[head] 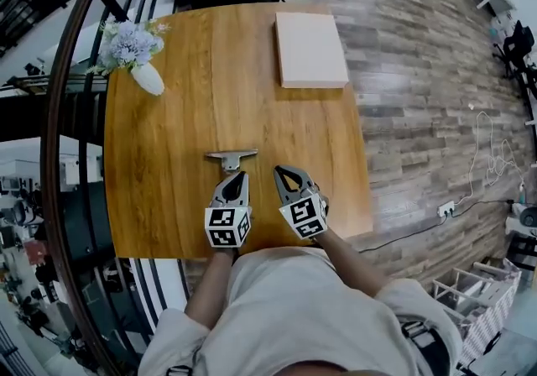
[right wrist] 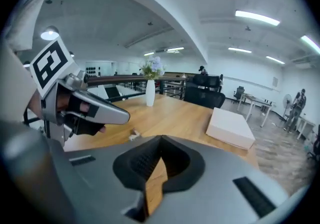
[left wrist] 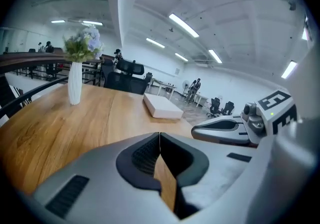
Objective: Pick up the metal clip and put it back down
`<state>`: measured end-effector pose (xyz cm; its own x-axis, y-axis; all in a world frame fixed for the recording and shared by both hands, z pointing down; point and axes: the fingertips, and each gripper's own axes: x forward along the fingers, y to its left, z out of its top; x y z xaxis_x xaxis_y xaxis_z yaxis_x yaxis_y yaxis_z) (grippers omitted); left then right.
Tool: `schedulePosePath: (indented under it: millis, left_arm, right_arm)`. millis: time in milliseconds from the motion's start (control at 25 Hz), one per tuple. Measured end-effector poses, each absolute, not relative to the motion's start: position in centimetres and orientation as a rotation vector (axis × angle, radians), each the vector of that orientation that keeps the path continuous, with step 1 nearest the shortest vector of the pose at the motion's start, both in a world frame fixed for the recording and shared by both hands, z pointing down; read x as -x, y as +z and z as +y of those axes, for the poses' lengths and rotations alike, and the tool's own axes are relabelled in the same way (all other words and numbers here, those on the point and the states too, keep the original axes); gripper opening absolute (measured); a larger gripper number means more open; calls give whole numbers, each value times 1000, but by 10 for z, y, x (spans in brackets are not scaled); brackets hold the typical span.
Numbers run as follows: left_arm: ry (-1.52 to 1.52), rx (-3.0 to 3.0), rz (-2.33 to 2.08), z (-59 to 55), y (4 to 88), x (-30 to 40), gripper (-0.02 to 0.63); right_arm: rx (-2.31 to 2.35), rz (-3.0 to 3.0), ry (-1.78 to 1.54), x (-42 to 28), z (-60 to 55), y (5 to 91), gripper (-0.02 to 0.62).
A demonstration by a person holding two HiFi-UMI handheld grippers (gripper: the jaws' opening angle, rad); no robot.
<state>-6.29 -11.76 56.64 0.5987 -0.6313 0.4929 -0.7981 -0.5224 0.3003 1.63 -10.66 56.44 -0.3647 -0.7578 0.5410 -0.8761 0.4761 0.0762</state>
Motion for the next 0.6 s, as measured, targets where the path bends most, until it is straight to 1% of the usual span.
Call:
schedulePosePath:
  millis: [120,320,600]
  left_arm:
    - [354,-2364,-1173,-127,527,53,25]
    - [221,-2431,-1234,-140,466,44,25]
    - [77,-2543,-1315,-143,402,27,25]
  right_arm:
    - [-1489,-2268,318,-31,-110,522,26]
    - [-1677,-2335,215,-62,-119,446,26]
    - [-1785,-2370,87,-89,-114,385,26]
